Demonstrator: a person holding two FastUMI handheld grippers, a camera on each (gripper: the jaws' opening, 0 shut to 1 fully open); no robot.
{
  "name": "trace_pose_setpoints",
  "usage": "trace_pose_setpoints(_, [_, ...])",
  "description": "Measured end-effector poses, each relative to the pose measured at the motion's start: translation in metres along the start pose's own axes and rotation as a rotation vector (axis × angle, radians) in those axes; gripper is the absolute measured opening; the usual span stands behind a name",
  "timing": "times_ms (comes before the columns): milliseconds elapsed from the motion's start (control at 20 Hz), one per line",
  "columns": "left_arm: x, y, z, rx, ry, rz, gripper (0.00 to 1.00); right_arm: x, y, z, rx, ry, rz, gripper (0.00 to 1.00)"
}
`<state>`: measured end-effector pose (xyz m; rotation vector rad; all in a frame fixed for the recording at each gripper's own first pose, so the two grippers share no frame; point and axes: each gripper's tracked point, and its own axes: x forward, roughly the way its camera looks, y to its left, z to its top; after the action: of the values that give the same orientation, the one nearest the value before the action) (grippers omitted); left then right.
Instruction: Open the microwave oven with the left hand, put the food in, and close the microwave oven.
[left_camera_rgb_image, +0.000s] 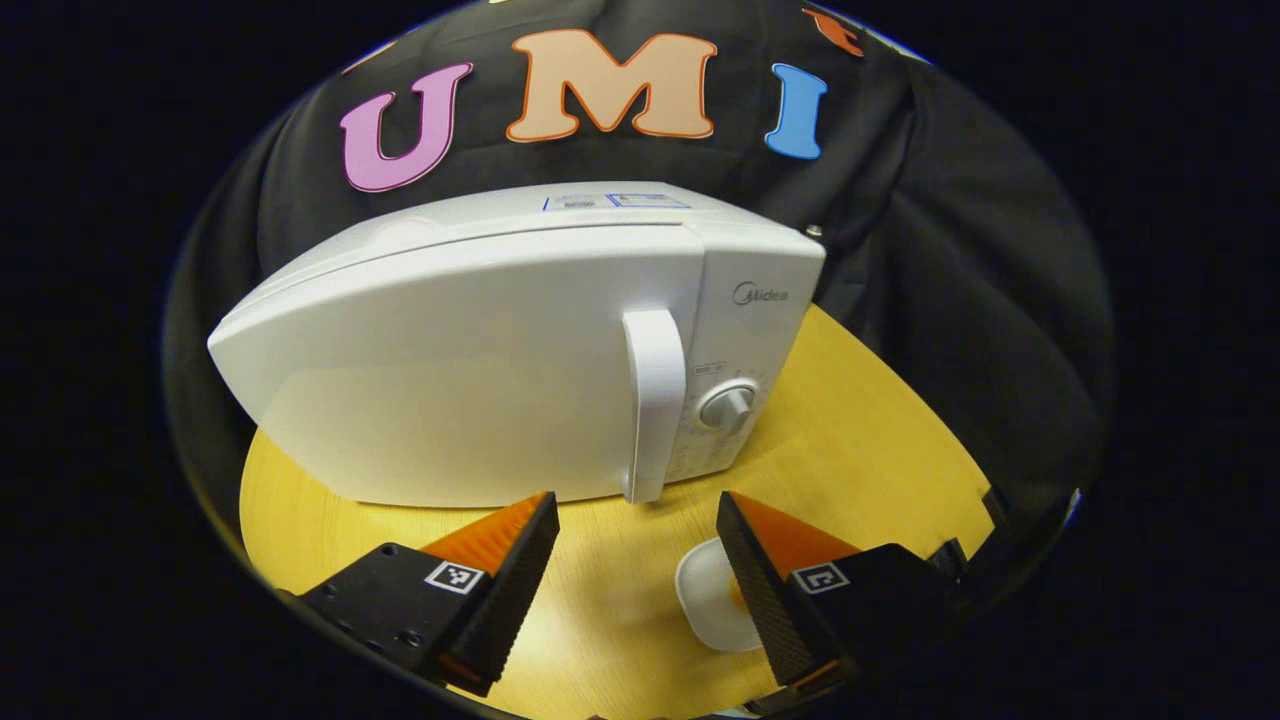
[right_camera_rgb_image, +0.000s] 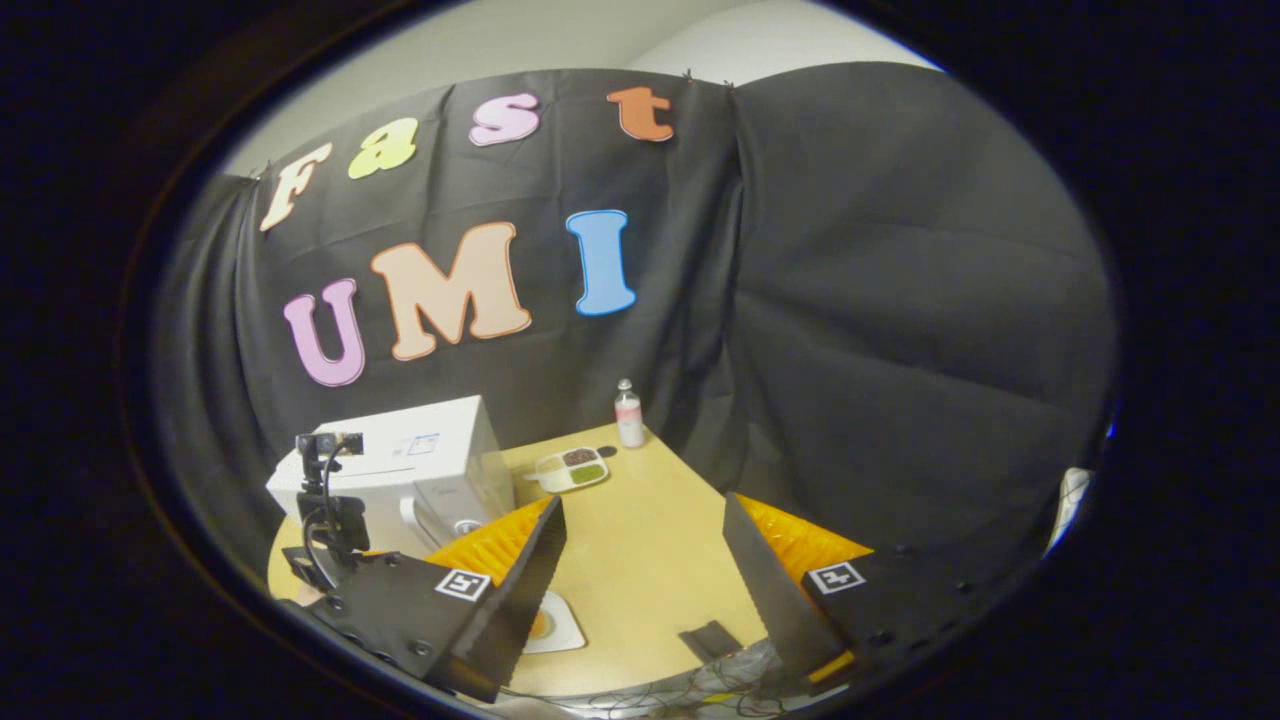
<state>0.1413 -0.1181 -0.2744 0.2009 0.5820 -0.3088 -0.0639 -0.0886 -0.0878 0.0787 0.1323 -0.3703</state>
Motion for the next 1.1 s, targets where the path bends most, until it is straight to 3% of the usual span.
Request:
trace_pose_setpoints(150, [0.02, 0.003, -0.002, -0.018, 0.025, 0.01, 0.93, -0.003, -0.004, 0.0, 0.016, 0.005, -0.013, 0.99])
trace_pose_setpoints(550, [0.043, 0.009, 0.0, 0.015, 0.056, 0.041, 0.74, -0.009, -0.029, 0.001, 0.029, -0.002, -0.08, 0.99])
trace_pose_setpoints(750, [0.048, 0.007, -0.004, -0.021, 0.079, 0.048, 0.72, -0.016, -0.036, -0.001, 0.028, 0.003, -0.091, 0.99])
trace_pose_setpoints(850, [0.051, 0.001, -0.004, -0.054, 0.092, 0.028, 0.66, -0.019, -0.038, -0.002, 0.025, 0.004, -0.096, 0.99])
trace_pose_setpoints(1000, [0.057, -0.01, -0.002, -0.088, 0.104, -0.007, 0.41, -0.023, -0.04, -0.003, 0.028, 0.013, -0.098, 0.99])
trace_pose_setpoints(1100, [0.058, -0.01, -0.002, -0.078, 0.107, 0.017, 0.27, -0.024, -0.041, -0.004, 0.025, 0.016, -0.103, 0.99])
